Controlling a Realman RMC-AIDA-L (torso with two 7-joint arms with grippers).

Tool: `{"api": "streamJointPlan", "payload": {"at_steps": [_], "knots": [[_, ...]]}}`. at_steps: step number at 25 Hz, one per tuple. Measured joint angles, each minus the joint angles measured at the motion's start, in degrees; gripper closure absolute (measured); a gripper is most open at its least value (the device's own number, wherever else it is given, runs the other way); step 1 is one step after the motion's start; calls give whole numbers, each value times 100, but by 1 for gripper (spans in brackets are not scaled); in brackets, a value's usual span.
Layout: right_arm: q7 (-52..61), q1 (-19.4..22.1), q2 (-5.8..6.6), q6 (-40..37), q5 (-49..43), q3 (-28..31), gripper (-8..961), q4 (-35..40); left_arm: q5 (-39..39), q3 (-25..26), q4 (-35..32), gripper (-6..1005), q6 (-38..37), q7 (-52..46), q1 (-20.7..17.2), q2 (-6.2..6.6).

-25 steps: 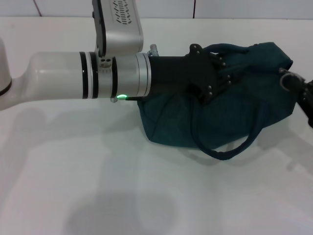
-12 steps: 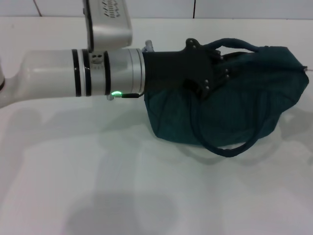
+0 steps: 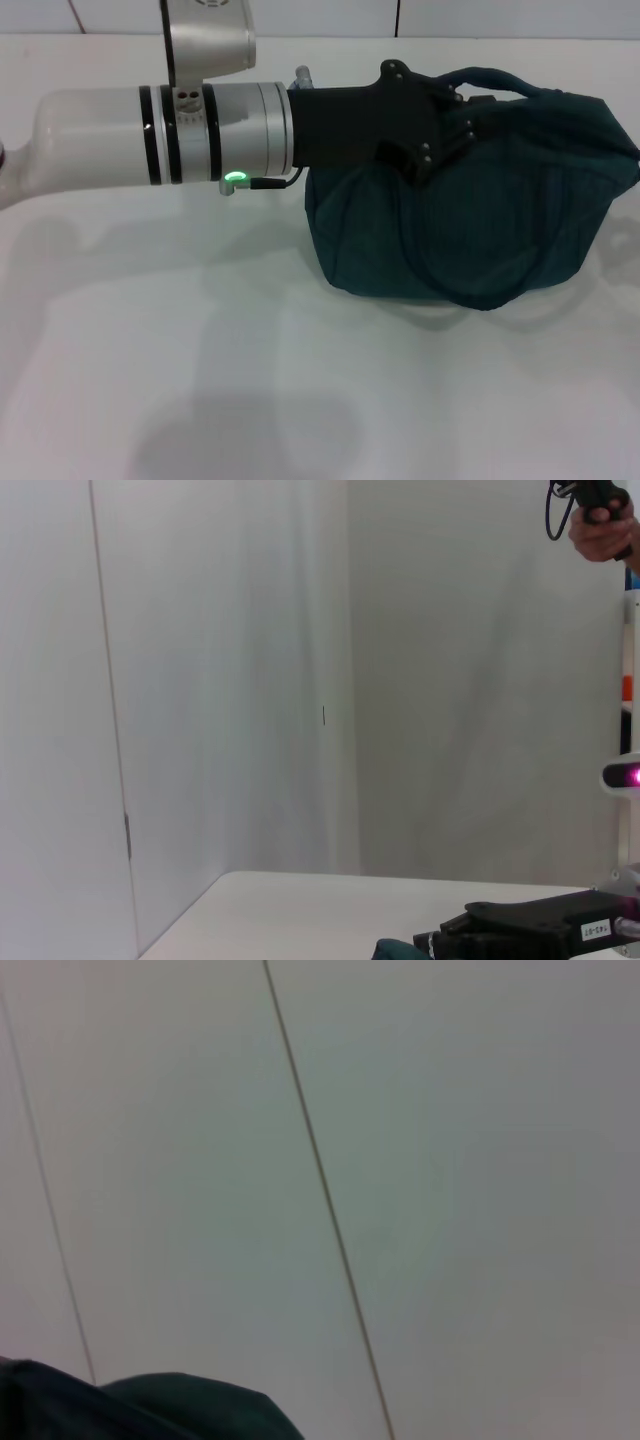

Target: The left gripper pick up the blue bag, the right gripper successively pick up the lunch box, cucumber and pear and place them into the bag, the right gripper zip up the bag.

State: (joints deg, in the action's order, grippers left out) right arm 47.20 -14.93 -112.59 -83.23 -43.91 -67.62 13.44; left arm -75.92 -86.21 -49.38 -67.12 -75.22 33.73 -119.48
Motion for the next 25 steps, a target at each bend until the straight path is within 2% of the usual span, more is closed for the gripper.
{"api": "streamJointPlan", "payload": {"at_steps": [6,8,13,20,24,25], "knots": [[19,1,-20,8,6,130,934,55,175,32,102,910,131,-2,39,-32],[22,-29,-23,-6,-10,134,934,76,524,43,300,909,278,-2,52,-46],[34,-53,6,-30,40,208,856,79,1336,70,700,906,355,38,77,-37],[49,-25,-10,-220,48,489,701,122,1795,42,1022,663,282,356,-17,-47],[317,-10,102,-579,-63,450,609,179,2315,62,1255,508,-71,645,-120,-47],[497,-18,173,-779,-237,413,544,238,2508,64,1365,486,-264,769,-162,-45]]}}
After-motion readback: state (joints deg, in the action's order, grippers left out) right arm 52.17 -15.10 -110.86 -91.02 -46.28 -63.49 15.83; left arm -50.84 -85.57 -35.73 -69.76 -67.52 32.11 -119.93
